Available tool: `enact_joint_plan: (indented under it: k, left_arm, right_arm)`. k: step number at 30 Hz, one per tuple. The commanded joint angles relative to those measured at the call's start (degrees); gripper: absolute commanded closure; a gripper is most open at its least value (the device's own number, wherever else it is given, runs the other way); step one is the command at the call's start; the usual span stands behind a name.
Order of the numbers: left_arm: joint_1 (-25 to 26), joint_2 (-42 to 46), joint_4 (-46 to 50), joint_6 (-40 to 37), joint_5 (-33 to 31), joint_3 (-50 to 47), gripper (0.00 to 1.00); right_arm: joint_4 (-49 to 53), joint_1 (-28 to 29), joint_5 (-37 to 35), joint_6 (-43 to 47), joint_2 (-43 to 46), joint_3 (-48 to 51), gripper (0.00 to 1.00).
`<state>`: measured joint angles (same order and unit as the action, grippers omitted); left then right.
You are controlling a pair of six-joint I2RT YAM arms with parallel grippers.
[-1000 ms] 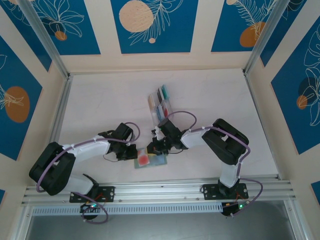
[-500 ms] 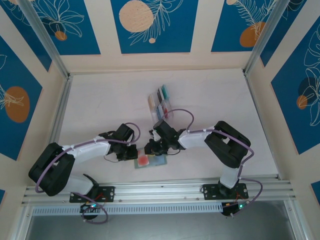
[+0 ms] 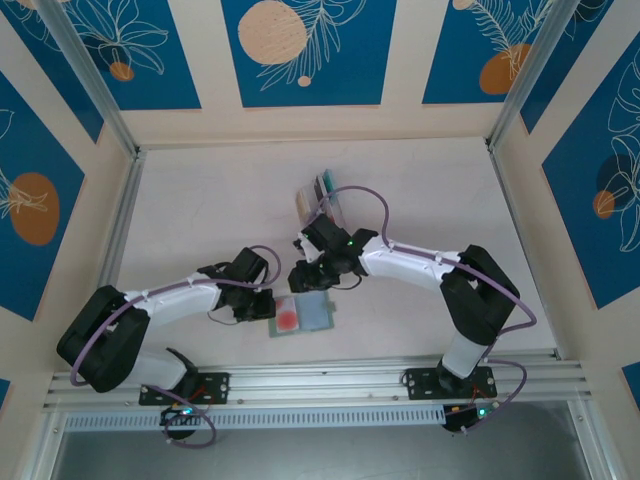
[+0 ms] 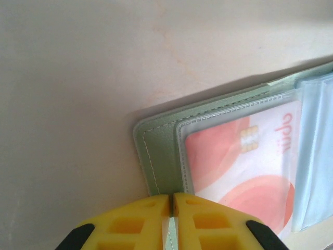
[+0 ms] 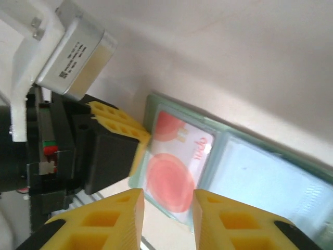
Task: Put the credit cards into the card holder
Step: Insert the credit card into the card slot, then flip over the card slot in the card holder.
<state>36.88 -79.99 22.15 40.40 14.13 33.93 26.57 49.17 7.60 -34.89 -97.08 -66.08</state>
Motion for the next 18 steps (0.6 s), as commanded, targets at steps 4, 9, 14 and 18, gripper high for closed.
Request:
enact_joint_plan:
  k: [4, 9, 14, 18]
  left_arm:
    - [2.25, -4.45, -4.29, -0.62, 1.34, -3.39, 0.87]
    - [2.29, -5.09, -4.74, -0.50, 1.54, -3.39, 0.87]
    - [2.32, -5.20, -4.96, -0.41, 1.69, -3.43, 0.87]
    - [2.32, -5.22, -5.00, -0.58, 1.67, -3.48, 0.87]
  right_arm:
    - [11.05, 0.57, -7.43, 5.83, -2.83, -2.35, 0.67]
    - [9.87, 1.87, -7.86, 6.54, -6.43, -2.99, 0.64]
    - [9.77, 3.05, -12.58, 6.29, -10.41, -3.89, 0.63]
    - [10.65, 4.58, -17.78, 4.89, -12.65, -3.56, 0.59]
